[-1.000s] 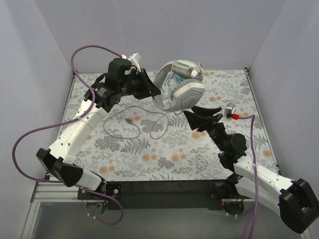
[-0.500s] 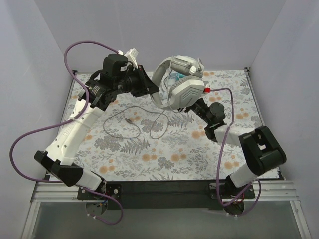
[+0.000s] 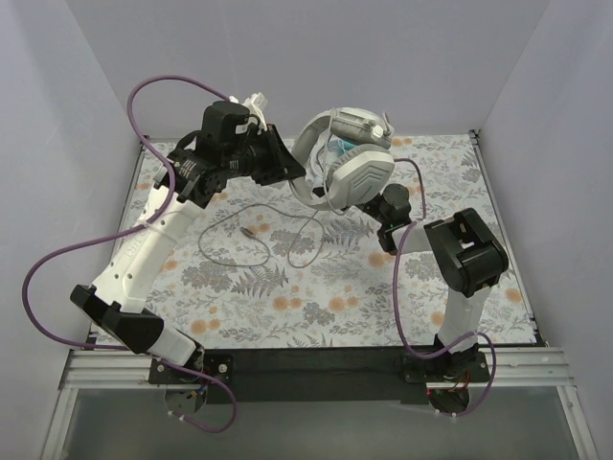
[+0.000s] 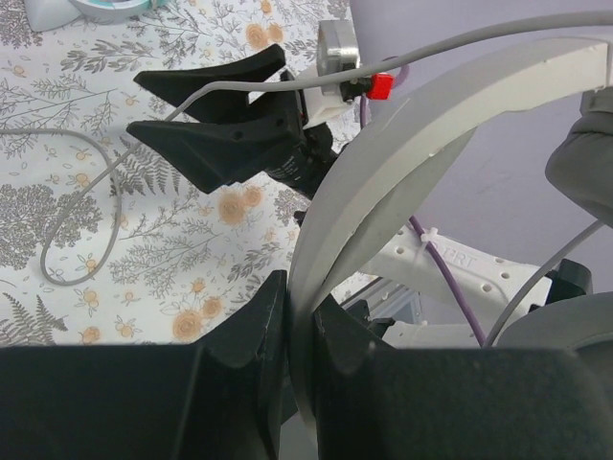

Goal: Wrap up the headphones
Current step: Wrap the headphone cable with the right arm

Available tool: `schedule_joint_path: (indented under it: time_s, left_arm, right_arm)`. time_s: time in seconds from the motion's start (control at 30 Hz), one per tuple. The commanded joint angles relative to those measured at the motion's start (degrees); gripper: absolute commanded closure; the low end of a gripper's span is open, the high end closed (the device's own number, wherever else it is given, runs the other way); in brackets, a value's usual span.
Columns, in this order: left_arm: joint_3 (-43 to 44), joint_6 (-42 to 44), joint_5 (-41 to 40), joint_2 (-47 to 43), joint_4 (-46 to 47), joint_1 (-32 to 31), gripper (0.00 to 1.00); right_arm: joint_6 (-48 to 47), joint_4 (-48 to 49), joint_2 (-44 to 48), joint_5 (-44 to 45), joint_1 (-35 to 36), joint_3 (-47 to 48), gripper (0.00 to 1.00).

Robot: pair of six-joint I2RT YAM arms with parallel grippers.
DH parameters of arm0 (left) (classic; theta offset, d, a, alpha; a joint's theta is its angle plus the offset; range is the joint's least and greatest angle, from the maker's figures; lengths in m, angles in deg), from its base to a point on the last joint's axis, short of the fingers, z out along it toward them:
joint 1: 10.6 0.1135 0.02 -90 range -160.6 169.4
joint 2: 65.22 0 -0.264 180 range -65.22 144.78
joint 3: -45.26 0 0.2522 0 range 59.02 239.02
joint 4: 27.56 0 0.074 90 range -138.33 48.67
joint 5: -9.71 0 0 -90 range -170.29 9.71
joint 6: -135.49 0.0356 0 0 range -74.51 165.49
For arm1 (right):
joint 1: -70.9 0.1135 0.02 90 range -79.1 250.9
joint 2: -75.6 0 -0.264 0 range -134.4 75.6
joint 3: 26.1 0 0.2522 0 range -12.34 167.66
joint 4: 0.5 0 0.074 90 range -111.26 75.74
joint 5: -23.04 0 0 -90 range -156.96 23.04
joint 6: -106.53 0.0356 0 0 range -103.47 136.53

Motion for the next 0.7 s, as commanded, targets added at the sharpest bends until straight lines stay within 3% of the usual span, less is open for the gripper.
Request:
schedule_joint_path:
  time_s: [0.0,0.17,0.57,0.67]
  left_arm:
    - [2.38,-1.44,1.14,-2.17,2.48,0.19,1.0]
    - [0.97,-2.14,1.23,-2.18,3.72,0.19,1.0]
    - [0.62,-2.76,0.62,-2.0,4.95,0.28,1.0]
    - [0.79,-2.76,-0.08,-2.18,5.04,0.19,1.0]
  right_arm:
    - [5.22,12.13,-3.58,-0.63,0.23,2.39,0.39]
    - [9.97,18.01,-7.01,1.48,1.29,2.74,0.41]
    - [17.35,21.45,-10.26,7.1,4.45,6.87,0.46]
    - [18.06,21.19,-10.18,8.68,5.07,6.62,0.56]
